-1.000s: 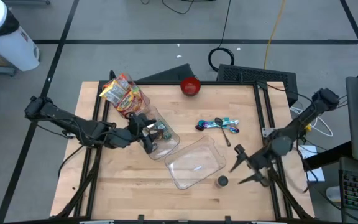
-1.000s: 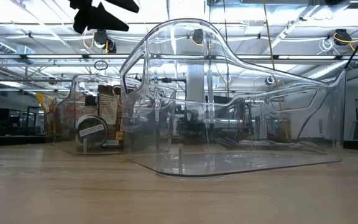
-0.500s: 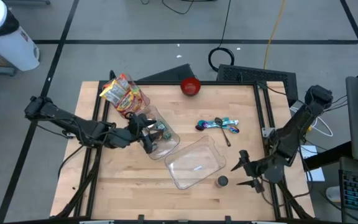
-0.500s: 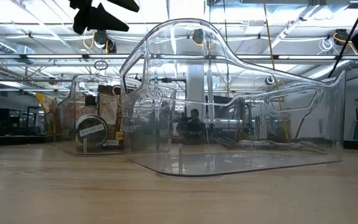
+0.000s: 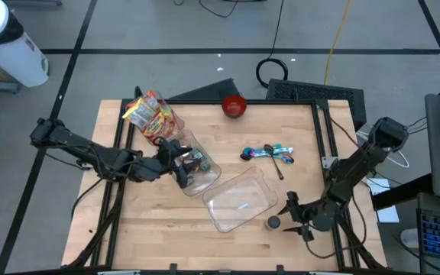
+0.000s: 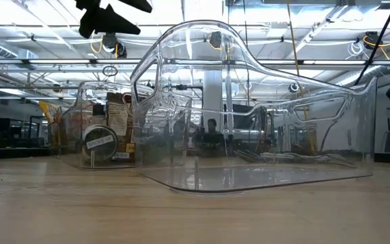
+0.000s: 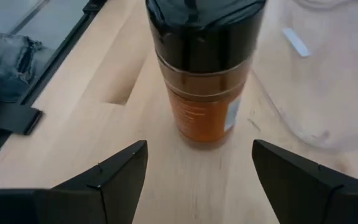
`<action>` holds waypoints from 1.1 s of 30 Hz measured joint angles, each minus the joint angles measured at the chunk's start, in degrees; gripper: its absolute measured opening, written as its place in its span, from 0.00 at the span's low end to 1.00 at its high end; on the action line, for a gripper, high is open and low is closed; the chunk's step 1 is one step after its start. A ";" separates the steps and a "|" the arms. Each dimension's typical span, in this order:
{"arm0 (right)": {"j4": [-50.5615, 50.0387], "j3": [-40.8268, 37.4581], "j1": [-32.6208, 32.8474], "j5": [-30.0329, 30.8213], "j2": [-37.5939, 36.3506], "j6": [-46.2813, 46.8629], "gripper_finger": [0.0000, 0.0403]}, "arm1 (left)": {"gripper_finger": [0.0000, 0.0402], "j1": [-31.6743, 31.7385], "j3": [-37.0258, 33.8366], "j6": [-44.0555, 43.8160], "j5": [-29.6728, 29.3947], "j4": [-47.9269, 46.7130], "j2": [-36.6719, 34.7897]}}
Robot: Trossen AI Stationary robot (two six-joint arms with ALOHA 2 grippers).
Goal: Pick & Place Food Item
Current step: Put the orange seasoning bottle into the middle transparent bin
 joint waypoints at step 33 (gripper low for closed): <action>36.11 -0.06 -4.07 -15.25 7.47 -10.10 0.36 | 0.70 1.38 0.00 -3.95 0.41 -0.06 0.00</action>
